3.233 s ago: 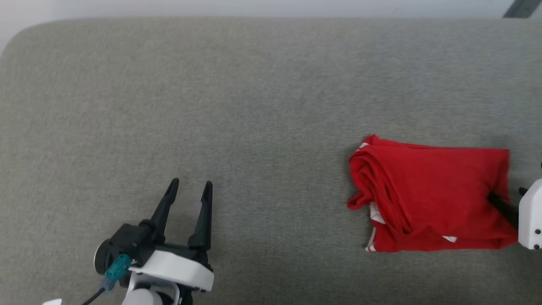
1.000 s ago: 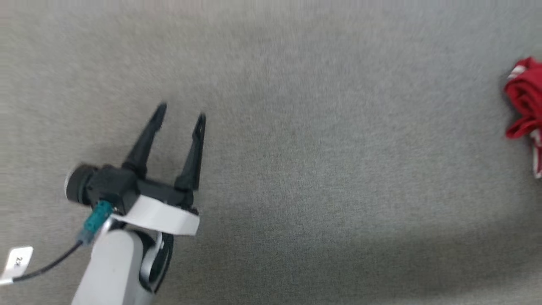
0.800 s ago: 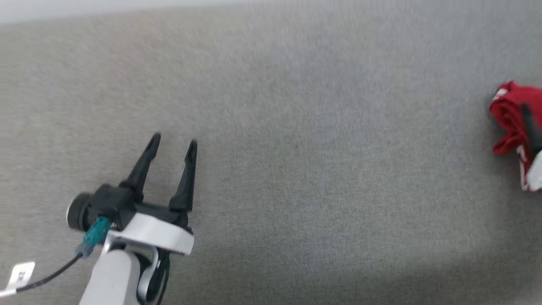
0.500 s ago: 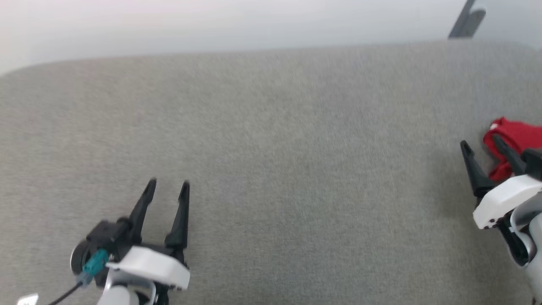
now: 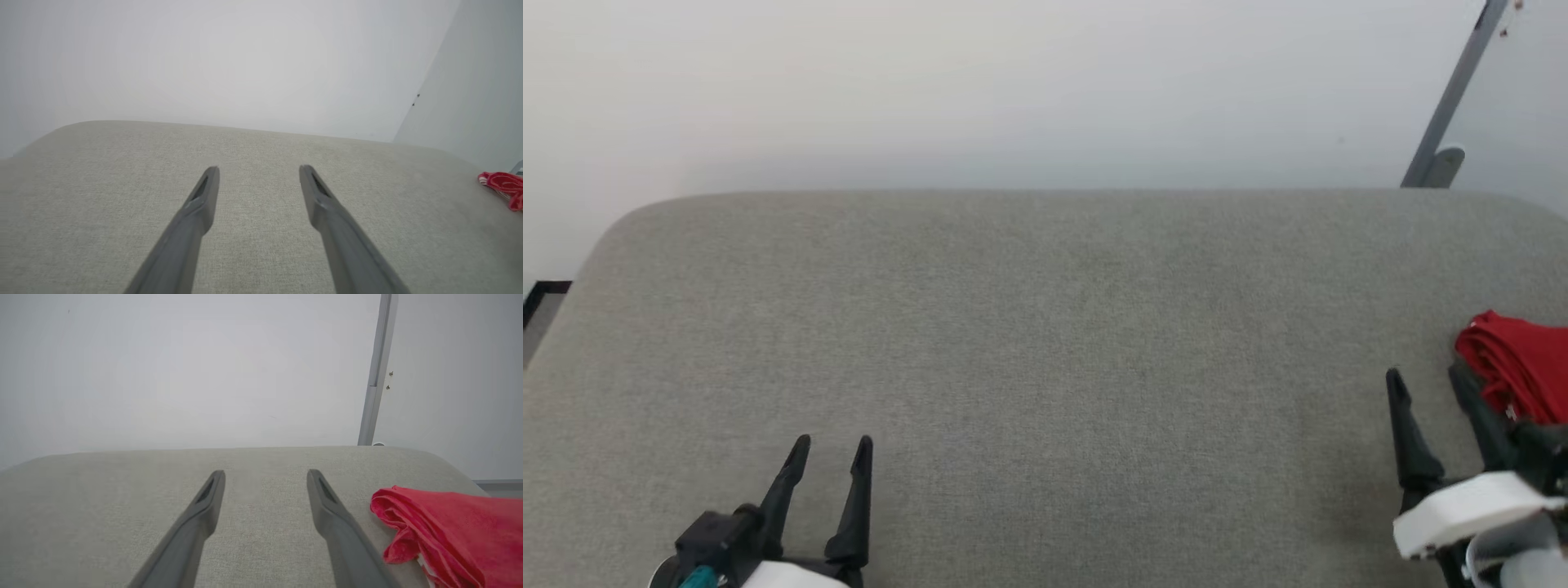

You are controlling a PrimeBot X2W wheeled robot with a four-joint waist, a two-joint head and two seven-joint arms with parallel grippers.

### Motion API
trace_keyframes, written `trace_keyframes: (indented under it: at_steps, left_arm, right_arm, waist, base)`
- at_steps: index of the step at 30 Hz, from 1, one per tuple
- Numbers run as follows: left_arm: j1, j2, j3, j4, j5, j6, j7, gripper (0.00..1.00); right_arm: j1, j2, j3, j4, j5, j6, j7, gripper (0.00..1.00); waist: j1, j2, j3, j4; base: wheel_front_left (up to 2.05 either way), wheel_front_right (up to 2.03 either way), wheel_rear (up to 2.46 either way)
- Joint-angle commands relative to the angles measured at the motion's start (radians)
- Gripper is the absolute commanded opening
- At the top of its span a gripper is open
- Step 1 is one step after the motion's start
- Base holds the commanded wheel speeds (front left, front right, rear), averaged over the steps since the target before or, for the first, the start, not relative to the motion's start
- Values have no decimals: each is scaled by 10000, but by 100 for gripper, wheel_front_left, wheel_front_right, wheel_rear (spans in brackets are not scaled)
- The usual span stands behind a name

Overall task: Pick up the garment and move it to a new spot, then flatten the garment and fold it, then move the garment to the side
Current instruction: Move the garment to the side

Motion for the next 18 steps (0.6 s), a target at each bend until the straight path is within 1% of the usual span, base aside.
trace_keyframes:
  at_steps: [1, 11, 18]
  left_arm:
    - [216, 59, 76, -149, -69, 21, -19, 100]
    - [985, -34, 249, -1002, 150, 21, -19, 100]
    - [1164, -137, 304, -1153, 205, 21, -20, 100]
  right_arm:
    - [236, 108, -86, -220, -127, -4, -42, 100]
    - [1345, 458, -783, -1171, -392, -4, -43, 100]
    - [1594, 600, -905, -1370, -410, -4, -44, 100]
  waist:
    - [0, -1, -100, 69]
    - [0, -1, -204, 243]
    - [0, -1, -150, 308]
  base:
    - [0, 0, 0]
    - [0, 0, 0]
    - [0, 0, 0]
